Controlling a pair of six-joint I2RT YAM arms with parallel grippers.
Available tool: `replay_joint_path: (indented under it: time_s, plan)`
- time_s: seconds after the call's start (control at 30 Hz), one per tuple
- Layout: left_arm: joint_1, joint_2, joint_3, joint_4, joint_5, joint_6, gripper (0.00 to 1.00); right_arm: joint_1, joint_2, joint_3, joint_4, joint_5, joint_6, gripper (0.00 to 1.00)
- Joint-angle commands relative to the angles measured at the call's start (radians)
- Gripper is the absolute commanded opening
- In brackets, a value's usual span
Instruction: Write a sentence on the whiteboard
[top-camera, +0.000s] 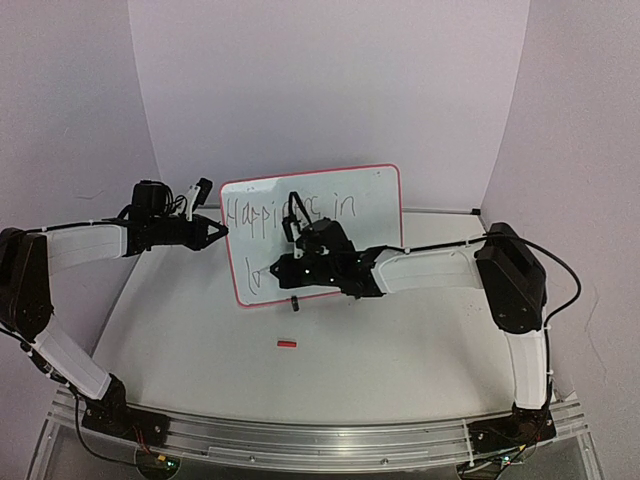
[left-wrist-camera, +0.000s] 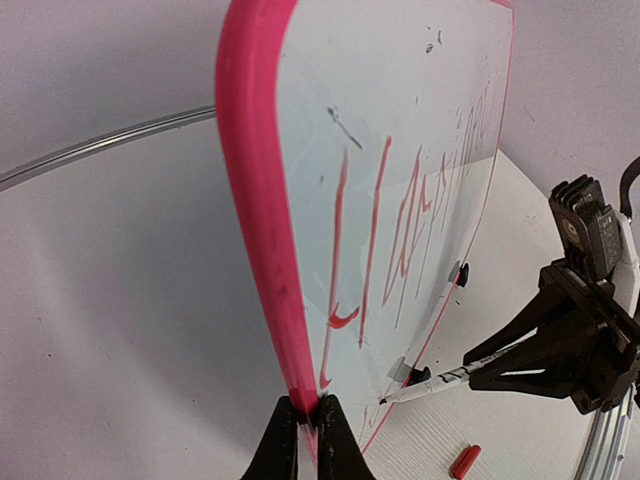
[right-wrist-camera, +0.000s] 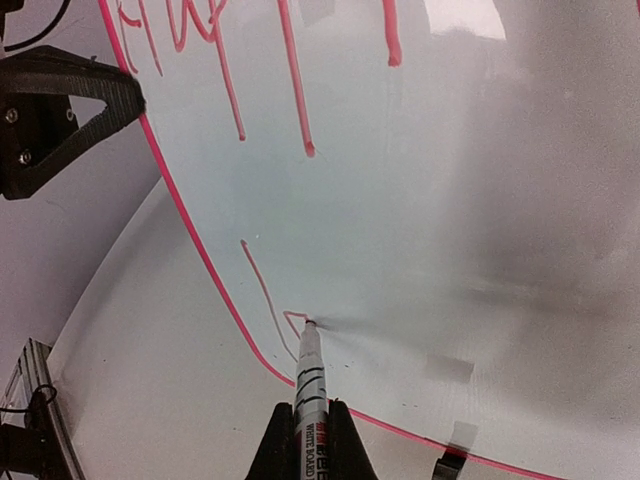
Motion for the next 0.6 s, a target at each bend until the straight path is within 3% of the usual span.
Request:
replay_joint_path:
  time_s: [0.0, 0.57]
  plan:
    - [-0.001, -0.023, 0.011, 0.003, -0.032, 0.044, 0.0, -0.011, -0.052, -0.036, 0.024, 0.005, 0.016, 0.0]
    - [0.0, -0.023, 0.012, 0.004, -0.034, 0.045, 0.0, -0.011, -0.149, -0.085, 0.02, 0.054, -0.015, 0.0]
